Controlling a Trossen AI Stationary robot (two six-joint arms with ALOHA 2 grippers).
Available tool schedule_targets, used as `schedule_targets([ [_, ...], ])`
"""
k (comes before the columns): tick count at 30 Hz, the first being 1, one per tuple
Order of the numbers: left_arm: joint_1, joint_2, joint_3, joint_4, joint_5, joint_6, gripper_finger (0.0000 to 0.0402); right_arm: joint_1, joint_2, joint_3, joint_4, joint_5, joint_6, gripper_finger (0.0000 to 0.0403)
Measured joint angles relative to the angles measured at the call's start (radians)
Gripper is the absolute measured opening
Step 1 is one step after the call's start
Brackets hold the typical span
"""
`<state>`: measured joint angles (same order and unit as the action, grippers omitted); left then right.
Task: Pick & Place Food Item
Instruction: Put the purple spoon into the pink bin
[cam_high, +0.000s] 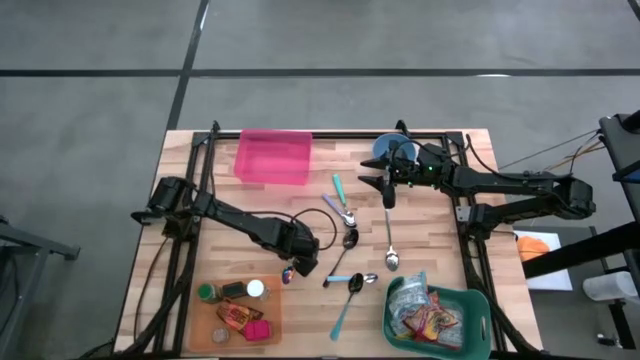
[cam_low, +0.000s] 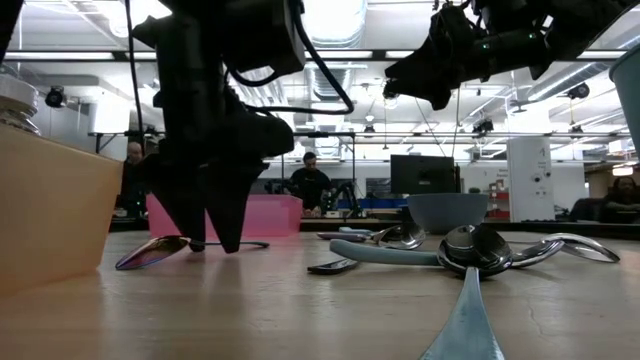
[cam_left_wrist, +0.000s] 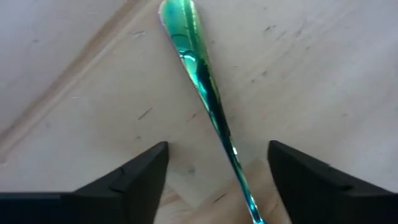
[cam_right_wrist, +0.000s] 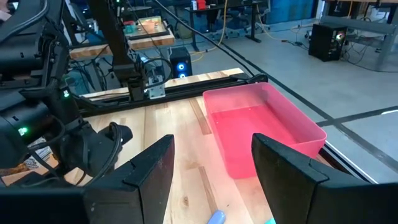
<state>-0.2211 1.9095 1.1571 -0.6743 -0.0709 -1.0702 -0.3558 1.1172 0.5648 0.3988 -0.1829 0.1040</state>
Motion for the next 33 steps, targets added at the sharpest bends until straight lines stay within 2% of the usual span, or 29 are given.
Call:
schedule_targets([
  [9, 0.001, 0.002, -0.002, 0.002, -0.014, -0.008, 0.0128, 0.0, 0.0, 0.0, 0.0, 0.0, 0.0, 0.0211],
  [18, 0.001, 0.003, -0.002, 0.024, -0.012, -0.011, 0.0018, 0.0, 0.0, 0.0, 0.0, 0.0, 0.0, 0.0211],
  [20, 0.001, 0.003, -0.002, 0.024, -0.012, -0.011, 0.0008, 0.0, 0.0, 0.0, 0.0, 0.0, 0.0, 0.0211],
  [33, 0.012, -0.007, -0.002, 0.02, -0.011, 0.0, 0.0007, 0.0, 0.0, 0.0, 0.0, 0.0, 0.0, 0.0211],
])
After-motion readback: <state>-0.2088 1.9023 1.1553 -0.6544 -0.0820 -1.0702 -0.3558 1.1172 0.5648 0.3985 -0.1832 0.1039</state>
